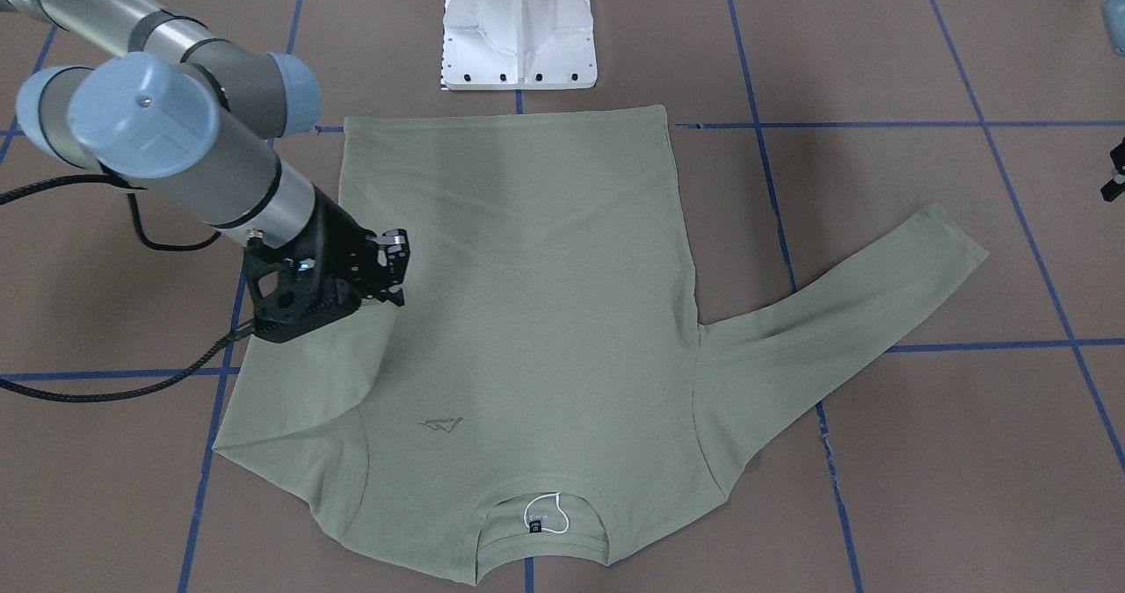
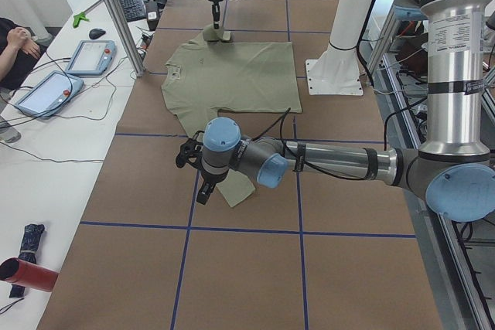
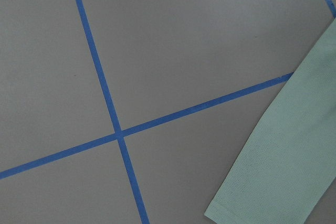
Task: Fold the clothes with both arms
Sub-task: 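Carry the grasped sleeve with the right gripper across the shirt chest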
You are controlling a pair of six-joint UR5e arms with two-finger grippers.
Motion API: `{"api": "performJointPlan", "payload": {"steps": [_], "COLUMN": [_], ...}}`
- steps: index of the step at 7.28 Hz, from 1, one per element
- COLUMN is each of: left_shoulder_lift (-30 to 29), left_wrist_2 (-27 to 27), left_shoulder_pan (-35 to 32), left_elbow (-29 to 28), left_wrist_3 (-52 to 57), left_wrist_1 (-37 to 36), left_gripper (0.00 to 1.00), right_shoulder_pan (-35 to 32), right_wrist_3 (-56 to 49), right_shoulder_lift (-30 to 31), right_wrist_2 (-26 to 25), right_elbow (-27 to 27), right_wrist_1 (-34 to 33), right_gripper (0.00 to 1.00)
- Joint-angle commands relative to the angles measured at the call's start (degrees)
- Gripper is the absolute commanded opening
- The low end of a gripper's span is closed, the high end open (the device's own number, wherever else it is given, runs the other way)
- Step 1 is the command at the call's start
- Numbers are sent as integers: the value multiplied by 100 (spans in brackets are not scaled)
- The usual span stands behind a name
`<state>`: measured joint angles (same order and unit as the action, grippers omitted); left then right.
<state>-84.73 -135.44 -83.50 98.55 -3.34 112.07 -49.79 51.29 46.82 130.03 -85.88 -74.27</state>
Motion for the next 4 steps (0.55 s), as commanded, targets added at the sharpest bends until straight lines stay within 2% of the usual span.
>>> {"api": "performJointPlan", "payload": {"steps": [1, 2, 3, 4], "left_shoulder_lift": [0, 0, 0, 0], "left_wrist_2": [0, 0, 0, 0], "left_shoulder_pan": [9, 9, 9, 9], "left_elbow": [-11, -29, -46, -108], "left_wrist_3": [0, 0, 0, 26], "left_wrist_1": [-1, -1, -1, -1], "left_gripper": [100, 100, 100, 100], "right_shoulder_pan": [328, 591, 959, 1197], "right_wrist_3": [328, 338, 355, 469], "right_shoulder_lift": [-1056, -1470, -1726, -1850], "right_wrist_2": [-434, -617, -1054, -1189], "right_elbow": [745, 1027, 1212, 1293], "right_wrist_1": [35, 44, 44, 53], "right_gripper": [0, 0, 0, 0]}}
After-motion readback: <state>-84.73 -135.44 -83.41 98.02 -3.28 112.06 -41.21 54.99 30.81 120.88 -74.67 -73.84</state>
